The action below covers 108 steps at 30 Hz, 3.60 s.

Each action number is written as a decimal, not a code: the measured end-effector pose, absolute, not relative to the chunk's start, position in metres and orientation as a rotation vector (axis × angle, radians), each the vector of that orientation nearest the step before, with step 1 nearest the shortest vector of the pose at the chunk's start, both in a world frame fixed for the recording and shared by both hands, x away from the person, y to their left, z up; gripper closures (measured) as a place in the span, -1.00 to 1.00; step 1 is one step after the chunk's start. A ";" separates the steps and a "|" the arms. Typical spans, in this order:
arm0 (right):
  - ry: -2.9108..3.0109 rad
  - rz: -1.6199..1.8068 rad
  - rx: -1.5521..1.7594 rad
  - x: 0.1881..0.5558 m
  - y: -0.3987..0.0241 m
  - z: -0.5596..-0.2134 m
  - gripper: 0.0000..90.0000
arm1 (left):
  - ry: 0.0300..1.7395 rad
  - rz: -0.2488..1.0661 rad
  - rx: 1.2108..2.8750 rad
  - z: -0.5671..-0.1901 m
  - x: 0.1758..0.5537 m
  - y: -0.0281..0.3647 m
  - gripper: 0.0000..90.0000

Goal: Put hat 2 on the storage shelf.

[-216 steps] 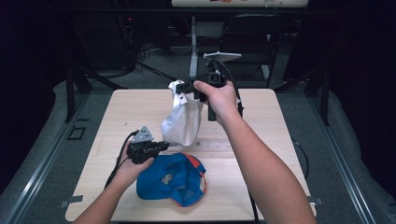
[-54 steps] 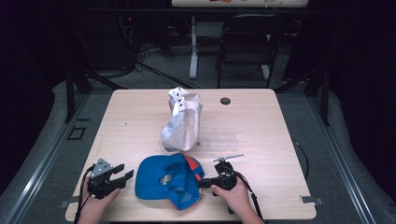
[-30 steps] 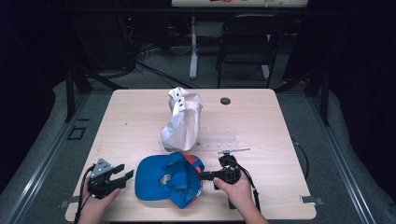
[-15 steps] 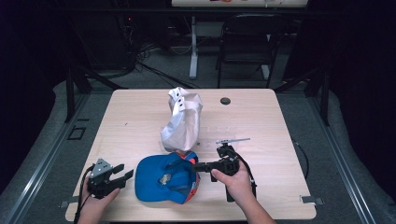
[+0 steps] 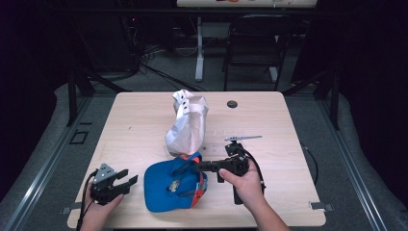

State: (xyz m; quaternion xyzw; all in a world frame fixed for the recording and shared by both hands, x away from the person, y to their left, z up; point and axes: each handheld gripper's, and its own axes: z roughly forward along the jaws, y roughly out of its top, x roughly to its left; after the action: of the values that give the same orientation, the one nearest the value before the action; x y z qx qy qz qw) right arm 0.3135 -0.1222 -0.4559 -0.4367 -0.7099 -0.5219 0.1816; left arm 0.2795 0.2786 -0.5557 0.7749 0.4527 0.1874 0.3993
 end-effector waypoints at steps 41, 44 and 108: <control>-1.963 -1.727 -1.258 0.306 -0.179 -0.368 0.77 | 1.129 0.484 1.967 -0.556 0.280 0.273 0.13; -1.974 -1.731 -1.276 0.309 -0.182 -0.364 0.77 | 1.103 0.477 1.972 -0.554 0.279 0.265 0.13; -1.877 -1.740 -1.617 0.383 -0.202 -0.302 0.77 | 0.509 0.480 2.067 -0.476 0.311 -0.005 -0.06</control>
State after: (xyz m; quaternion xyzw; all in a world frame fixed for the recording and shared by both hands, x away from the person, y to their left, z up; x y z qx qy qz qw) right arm 0.3833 -0.2017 -0.3015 -0.5332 -0.6188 -0.5740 0.0571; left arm 0.3106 -0.0047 -0.4762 0.8402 0.2069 0.1951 0.4617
